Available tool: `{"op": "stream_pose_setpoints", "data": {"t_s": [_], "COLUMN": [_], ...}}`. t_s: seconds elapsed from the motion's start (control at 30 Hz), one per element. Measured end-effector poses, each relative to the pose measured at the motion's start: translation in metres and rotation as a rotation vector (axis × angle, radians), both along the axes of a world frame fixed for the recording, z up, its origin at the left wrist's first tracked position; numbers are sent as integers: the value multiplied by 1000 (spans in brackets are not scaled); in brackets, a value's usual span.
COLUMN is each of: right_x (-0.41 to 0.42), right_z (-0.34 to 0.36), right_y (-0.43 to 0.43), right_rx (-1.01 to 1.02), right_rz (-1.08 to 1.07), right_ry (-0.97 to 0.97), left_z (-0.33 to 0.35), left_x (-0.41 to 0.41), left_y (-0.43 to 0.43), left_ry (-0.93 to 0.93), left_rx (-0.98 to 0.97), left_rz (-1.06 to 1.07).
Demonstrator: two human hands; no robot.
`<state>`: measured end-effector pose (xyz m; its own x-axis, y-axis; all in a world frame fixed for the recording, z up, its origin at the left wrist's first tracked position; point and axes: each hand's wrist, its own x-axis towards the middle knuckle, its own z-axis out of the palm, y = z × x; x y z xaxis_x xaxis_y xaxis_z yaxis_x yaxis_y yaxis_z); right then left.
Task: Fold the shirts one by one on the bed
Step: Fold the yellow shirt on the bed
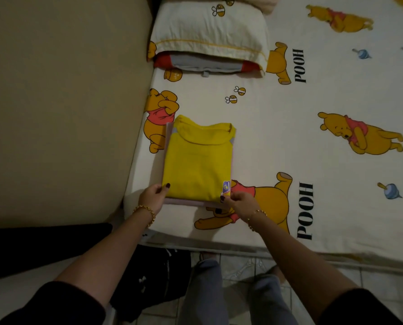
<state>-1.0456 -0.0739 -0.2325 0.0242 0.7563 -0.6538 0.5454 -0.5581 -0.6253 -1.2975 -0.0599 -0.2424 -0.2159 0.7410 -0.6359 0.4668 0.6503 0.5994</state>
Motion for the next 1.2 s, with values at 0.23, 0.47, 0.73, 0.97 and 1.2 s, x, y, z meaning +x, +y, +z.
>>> {"op": "stream_pose_setpoints", "data": {"t_s": [0.23, 0.47, 0.73, 0.97, 1.2], "right_x": [2, -26, -69, -61, -61], "right_z": [5, -5, -52, -102, -95], "right_y": [-7, -4, 63, 63, 66], "right_rx": [-20, 395, 645, 708, 597], "right_rz": [-15, -66, 131, 98, 17], "right_ry": [-107, -380, -480, -358, -308], "left_z": [6, 5, -39, -94, -90], "left_x": [-2, 7, 44, 42, 41], "left_y": [-6, 6, 66, 60, 65], "left_ry": [116, 271, 465, 463, 399], "left_rx": [6, 293, 540, 585, 478], "left_rz": [-57, -62, -467, -444, -290]}}
